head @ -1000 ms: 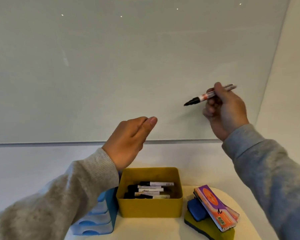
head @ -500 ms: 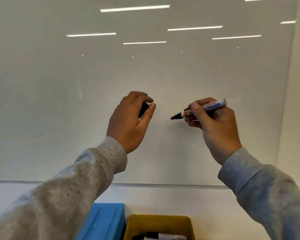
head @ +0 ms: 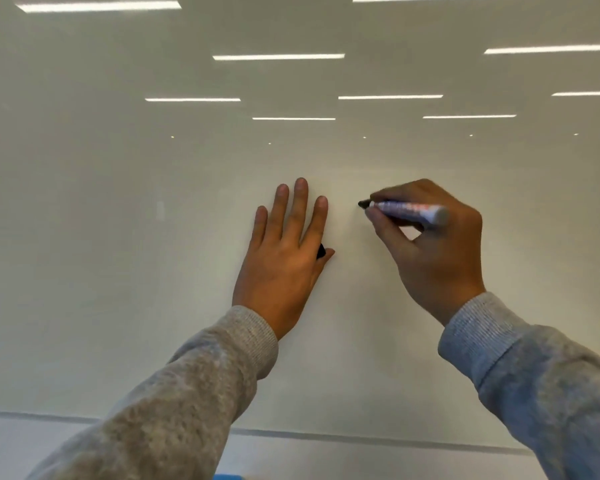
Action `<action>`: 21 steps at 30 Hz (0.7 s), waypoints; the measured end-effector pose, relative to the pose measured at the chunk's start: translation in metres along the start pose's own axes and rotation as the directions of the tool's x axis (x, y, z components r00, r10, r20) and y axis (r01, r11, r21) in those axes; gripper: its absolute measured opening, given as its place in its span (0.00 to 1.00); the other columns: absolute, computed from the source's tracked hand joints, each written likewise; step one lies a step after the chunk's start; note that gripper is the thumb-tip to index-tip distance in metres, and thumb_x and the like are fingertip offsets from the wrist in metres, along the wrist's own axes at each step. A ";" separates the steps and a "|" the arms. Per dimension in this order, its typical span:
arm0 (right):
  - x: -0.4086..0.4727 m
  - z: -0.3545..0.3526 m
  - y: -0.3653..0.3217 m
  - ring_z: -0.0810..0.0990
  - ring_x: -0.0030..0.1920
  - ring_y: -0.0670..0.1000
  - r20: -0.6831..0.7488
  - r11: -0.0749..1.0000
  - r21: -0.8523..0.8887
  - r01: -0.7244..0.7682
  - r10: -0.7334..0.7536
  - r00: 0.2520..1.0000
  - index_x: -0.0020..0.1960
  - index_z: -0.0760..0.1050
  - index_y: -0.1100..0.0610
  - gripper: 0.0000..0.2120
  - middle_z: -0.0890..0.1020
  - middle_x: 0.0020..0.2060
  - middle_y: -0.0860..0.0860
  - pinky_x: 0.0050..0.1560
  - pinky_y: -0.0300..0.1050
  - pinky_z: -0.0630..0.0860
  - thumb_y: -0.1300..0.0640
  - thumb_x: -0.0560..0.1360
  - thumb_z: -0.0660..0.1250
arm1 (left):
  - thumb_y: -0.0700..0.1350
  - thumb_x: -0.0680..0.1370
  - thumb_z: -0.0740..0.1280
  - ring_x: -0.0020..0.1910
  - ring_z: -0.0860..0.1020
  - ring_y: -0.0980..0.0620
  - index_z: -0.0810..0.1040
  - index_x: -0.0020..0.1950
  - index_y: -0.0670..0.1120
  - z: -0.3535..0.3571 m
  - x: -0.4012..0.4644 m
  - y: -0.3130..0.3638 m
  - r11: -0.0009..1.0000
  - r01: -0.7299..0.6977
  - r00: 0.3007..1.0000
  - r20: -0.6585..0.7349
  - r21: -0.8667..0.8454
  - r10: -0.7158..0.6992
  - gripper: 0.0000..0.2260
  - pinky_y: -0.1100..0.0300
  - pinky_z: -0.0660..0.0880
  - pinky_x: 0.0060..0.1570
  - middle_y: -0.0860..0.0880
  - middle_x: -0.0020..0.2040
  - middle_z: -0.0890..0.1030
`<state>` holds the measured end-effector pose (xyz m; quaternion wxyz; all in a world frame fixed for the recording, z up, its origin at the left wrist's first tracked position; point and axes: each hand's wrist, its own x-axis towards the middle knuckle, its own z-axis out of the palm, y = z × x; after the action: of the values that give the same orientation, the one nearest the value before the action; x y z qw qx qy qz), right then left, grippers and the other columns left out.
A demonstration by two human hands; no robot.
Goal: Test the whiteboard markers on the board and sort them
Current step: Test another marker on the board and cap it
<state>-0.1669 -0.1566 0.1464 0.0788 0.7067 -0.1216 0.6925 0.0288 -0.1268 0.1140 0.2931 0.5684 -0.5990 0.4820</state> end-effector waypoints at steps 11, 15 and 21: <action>-0.009 -0.007 0.006 0.81 0.45 0.48 0.044 0.991 -0.102 0.084 -0.080 0.996 0.53 0.83 0.59 0.08 0.84 0.47 0.52 0.47 0.31 0.77 0.57 0.76 0.74 | 0.54 0.85 0.56 0.81 0.45 0.39 0.50 0.82 0.44 0.007 -0.003 -0.001 1.000 0.001 1.000 -0.030 -0.015 -0.001 0.30 0.39 0.55 0.77 0.40 0.82 0.46; -0.017 -0.009 0.006 0.82 0.43 0.50 0.262 0.962 -0.076 0.262 -0.234 0.936 0.51 0.84 0.61 0.06 0.84 0.46 0.53 0.45 0.42 0.80 0.60 0.76 0.74 | 0.54 0.85 0.55 0.81 0.45 0.40 0.49 0.82 0.44 0.007 -0.005 -0.002 1.000 -0.018 0.999 -0.042 -0.015 0.017 0.30 0.39 0.55 0.77 0.41 0.82 0.46; -0.008 -0.021 0.012 0.82 0.42 0.50 0.042 0.985 -0.097 0.146 -0.142 0.989 0.47 0.84 0.60 0.03 0.83 0.43 0.53 0.43 0.45 0.78 0.60 0.76 0.73 | 0.54 0.85 0.55 0.81 0.45 0.40 0.49 0.82 0.44 0.007 -0.010 -0.003 1.000 -0.012 0.999 -0.036 -0.010 0.012 0.29 0.39 0.55 0.77 0.41 0.82 0.45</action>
<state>-0.1903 -0.1620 0.1380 0.1618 0.7208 -0.1059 0.6657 0.0347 -0.1291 0.1034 0.3037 0.5547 -0.5994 0.4907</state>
